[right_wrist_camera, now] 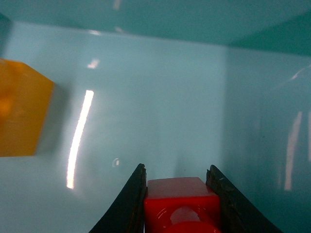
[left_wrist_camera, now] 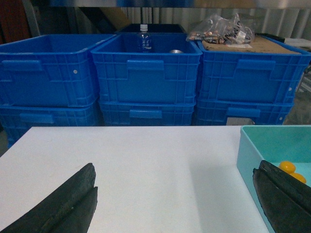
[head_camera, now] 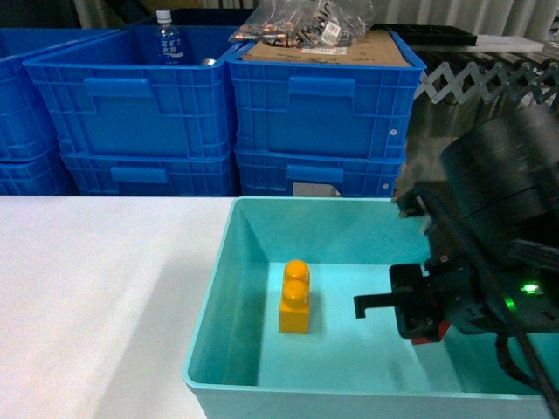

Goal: Pick red block from blue box to shelf

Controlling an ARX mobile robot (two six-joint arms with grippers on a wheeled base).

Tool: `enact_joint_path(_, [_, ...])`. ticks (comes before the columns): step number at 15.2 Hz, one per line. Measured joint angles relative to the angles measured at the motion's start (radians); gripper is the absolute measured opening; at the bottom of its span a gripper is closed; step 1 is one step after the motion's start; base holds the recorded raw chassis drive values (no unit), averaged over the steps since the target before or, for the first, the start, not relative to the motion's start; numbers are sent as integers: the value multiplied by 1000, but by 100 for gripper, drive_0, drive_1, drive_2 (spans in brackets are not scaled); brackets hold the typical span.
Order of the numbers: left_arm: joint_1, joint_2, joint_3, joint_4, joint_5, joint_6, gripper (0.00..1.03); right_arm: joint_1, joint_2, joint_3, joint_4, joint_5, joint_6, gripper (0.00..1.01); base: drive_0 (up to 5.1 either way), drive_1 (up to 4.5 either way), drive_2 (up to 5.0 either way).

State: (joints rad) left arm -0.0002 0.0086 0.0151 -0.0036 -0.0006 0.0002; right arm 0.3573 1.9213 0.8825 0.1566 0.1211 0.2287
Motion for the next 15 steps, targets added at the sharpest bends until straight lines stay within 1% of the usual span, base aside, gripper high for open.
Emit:
enact_joint_path(2, [0,0,0,0,0,0,98,-24,-236,-129,84,-46,-6,29,0,0,0])
enact_joint_path(3, [0,0,0,0,0,0,98,-31,-329,-183,138,-45,-20,29,0,0,0])
enact_joint_path(4, [0,0,0,0,0,0,98,-49,-456,-253,182,-57,-26,29,0,0,0])
enact_joint_path(5, [0,0,0,0,0,0,98,-52,-589,-340,257,-30,-51,29,0,0,0])
enact_joint_path(6, [0,0,0,0,0,0,98,-47,-735,-428,282,3,-98,29,0,0,0])
enact_joint_path(7, [0,0,0,0,0,0,98,-29,-853,-509,302,11,-140,29,0,0,0])
enact_joint_path(8, [0,0,0,0,0,0,98,-11,-974,-587,291,5,-186,29,0,0,0])
enact_joint_path(9, [0,0,0,0,0,0,98,8,-1022,-648,406,69,-204,29,0,0,0])
enact_joint_path(10, [0,0,0,0,0,0,98,-18,-1042,-681,508,167,-214,29,0,0,0])
enact_joint_path(11, [0,0,0,-1,-1,0,98,-63,-1089,-721,498,174,-219,29,0,0,0])
enact_joint_path(12, [0,0,0,0,0,0,98,-96,-1142,-754,473,148,-222,29,0,0,0])
enact_joint_path(15, [0,0,0,0,0,0,98,-184,-1281,-801,394,58,-222,29,0,0,0])
